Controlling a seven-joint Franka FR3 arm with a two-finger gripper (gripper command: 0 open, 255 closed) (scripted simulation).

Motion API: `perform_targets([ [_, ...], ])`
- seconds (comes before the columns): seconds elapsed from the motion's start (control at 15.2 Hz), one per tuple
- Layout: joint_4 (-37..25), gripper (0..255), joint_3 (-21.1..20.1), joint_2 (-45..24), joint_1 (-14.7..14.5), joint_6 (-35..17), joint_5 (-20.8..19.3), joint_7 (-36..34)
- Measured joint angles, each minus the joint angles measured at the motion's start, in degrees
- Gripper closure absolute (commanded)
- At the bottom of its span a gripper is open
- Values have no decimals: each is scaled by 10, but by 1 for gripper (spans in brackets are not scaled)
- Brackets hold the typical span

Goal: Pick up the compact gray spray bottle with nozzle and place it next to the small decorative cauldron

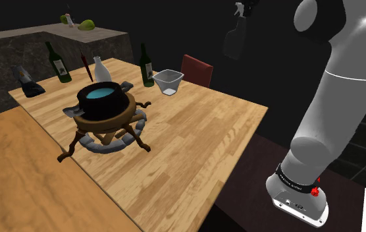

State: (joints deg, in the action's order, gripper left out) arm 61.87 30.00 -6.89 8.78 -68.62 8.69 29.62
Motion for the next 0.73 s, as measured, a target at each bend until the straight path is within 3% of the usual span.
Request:
perform_targets([
  [0.2, 83, 255, -27, 66, -44, -29, -38, -52],
  [0.73, 199, 255, -114, 170, -109, -57, -78, -192],
])
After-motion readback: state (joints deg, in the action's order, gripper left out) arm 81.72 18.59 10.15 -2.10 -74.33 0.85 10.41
